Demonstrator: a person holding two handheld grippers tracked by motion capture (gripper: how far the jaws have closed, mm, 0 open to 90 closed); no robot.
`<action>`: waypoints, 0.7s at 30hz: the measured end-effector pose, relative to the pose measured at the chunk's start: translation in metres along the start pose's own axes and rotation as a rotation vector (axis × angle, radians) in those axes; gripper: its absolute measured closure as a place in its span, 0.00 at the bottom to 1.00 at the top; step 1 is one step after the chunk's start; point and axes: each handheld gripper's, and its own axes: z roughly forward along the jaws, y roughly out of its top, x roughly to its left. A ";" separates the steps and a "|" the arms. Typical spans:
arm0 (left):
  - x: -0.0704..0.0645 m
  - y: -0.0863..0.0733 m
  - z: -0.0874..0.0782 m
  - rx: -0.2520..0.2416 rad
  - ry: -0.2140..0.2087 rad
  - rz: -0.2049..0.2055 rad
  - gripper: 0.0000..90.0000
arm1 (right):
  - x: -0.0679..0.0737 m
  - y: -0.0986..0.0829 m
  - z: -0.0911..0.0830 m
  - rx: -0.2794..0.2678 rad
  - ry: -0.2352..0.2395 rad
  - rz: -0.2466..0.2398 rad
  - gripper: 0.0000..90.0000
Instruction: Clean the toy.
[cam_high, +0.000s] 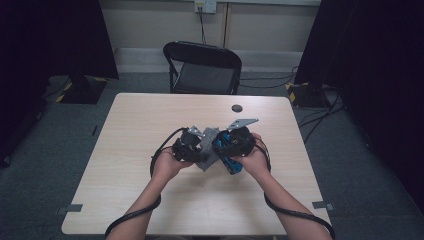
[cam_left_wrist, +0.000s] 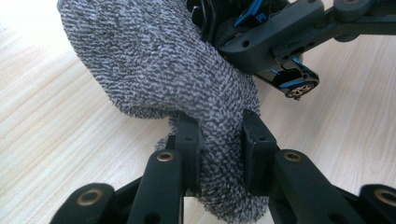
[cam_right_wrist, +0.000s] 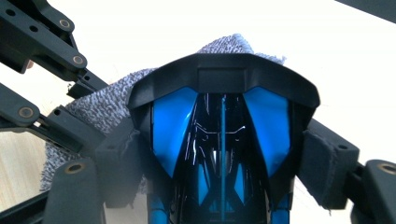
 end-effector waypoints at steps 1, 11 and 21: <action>0.000 0.000 0.000 0.004 -0.005 0.006 0.81 | 0.000 0.000 0.000 0.003 0.001 -0.001 0.29; -0.005 0.000 0.003 0.013 -0.016 0.017 0.81 | 0.003 0.007 0.000 -0.005 0.004 -0.004 0.28; -0.015 0.000 0.016 0.038 -0.032 0.051 0.81 | 0.005 0.015 -0.002 -0.012 0.008 -0.009 0.29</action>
